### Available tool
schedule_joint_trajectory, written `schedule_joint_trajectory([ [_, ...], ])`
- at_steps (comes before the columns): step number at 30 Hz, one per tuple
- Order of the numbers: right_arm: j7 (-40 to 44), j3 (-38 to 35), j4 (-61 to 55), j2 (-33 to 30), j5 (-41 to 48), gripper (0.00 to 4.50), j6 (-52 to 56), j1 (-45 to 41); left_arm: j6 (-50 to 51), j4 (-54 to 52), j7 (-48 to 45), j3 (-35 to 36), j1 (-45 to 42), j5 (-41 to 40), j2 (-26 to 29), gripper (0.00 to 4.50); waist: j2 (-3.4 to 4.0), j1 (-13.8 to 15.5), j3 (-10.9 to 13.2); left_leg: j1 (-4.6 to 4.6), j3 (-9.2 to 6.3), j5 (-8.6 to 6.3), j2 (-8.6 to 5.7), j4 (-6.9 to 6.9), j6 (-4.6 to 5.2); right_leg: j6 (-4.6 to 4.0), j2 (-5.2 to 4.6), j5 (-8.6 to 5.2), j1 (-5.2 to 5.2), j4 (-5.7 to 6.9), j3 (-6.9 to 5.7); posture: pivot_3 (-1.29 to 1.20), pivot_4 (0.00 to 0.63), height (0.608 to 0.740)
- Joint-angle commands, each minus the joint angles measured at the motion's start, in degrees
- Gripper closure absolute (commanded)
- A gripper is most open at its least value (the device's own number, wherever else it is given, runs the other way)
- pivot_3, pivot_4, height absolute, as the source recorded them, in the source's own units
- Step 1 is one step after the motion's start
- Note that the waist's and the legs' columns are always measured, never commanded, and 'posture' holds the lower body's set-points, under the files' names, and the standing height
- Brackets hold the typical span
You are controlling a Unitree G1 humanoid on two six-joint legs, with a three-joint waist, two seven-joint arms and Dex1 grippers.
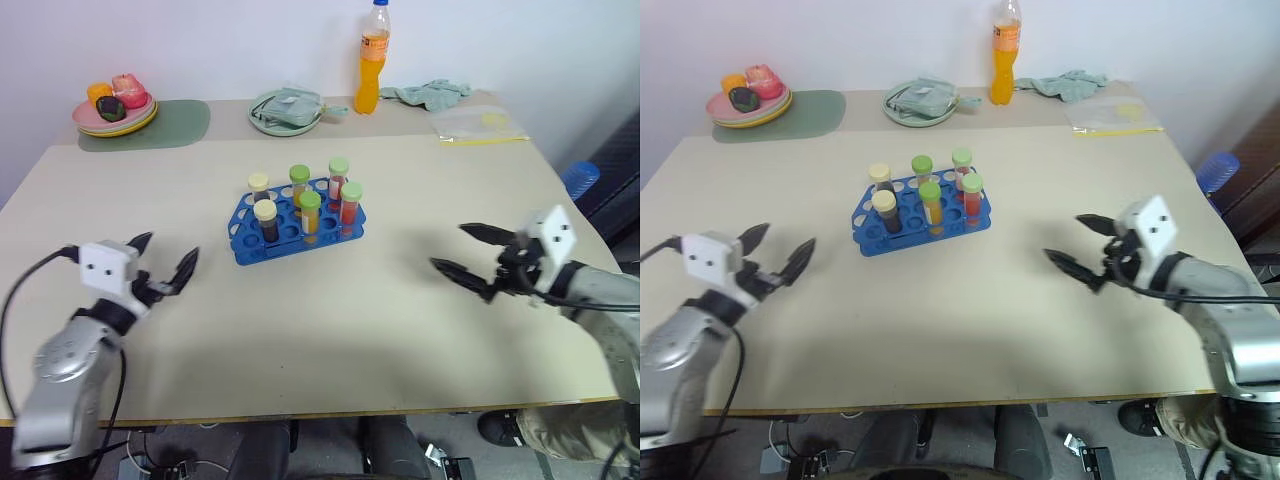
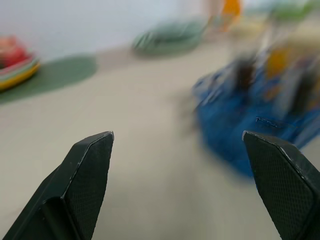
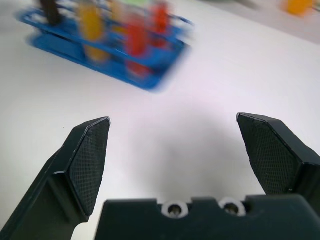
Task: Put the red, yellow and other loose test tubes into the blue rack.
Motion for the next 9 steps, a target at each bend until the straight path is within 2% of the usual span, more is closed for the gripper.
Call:
schedule_joint_trajectory([
  [1, 3.06, -2.42, 1.32, -1.7, 0.42, 0.0, -2.68, 1.01, 1.41, 0.84, -4.53, 4.64, 1.4, -2.28, 3.4, 0.25, 0.01, -0.05, 0.0, 0.02, 0.01, 0.0, 0.01, -0.02, 0.0, 0.0, 0.0, 0.0, 0.01, 0.0, 0.01, 0.0, 0.15, 0.74],
  [3, 4.15, -2.41, 3.08, -2.15, -0.41, 0.0, -4.21, 1.26, 1.52, 1.34, -5.83, 5.3, 1.93, -2.03, 4.56, 0.25, 0.03, -0.15, 0.01, 0.03, 0.02, 0.0, 0.03, -0.04, 0.0, -0.01, 0.0, -0.01, 0.01, 0.0, 0.01, 0.0, 0.15, 0.74],
  [9, 3.82, 0.18, 4.9, -0.98, -1.51, 0.0, -6.0, -0.26, 2.08, -0.12, -3.61, 3.54, 3.66, 1.09, 3.1, 0.25, 0.03, -0.08, 0.01, 0.03, 0.0, -0.01, 0.07, -0.06, 0.0, -0.02, -0.02, -0.01, -0.01, -0.01, 0.03, 0.0, 0.15, 0.74],
])
